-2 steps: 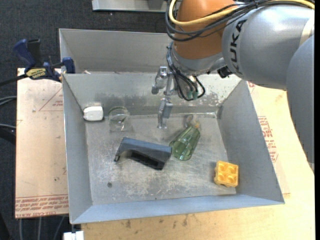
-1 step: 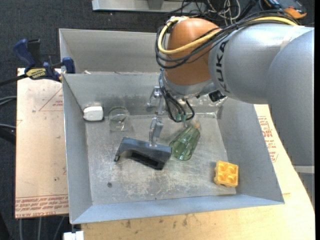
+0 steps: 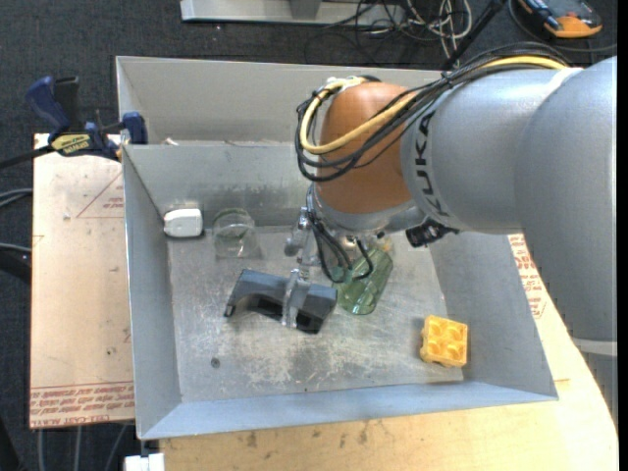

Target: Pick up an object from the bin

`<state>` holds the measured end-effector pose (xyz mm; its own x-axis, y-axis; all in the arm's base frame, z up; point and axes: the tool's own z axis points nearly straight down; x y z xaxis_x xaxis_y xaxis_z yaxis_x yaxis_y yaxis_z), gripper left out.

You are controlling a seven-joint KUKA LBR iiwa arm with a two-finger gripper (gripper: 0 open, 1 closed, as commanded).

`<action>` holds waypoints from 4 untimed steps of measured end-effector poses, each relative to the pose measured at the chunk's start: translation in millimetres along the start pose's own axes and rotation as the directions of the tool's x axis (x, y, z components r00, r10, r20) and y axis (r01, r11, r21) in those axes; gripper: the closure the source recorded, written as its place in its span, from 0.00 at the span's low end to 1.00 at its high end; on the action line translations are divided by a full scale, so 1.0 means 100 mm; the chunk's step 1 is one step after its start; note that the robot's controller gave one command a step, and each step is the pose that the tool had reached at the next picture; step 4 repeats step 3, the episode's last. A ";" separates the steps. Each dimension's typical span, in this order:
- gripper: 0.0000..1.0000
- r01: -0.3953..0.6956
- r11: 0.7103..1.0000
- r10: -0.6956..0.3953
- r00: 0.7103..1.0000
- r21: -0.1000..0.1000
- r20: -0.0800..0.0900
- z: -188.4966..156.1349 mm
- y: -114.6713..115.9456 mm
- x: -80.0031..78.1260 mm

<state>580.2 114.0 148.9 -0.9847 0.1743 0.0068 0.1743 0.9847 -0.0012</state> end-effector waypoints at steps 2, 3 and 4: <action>0.00 -0.214 0.977 0.214 0.977 -0.008 0.012 0.44 0.16 0.16; 1.00 -0.167 0.986 0.167 0.986 -0.017 0.014 0.68 0.03 0.08; 1.00 -0.167 0.986 0.167 0.986 -0.017 0.014 0.68 0.03 0.08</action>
Offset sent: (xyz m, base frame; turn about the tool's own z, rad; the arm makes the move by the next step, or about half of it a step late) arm -0.0166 0.0152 -0.0789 0.4065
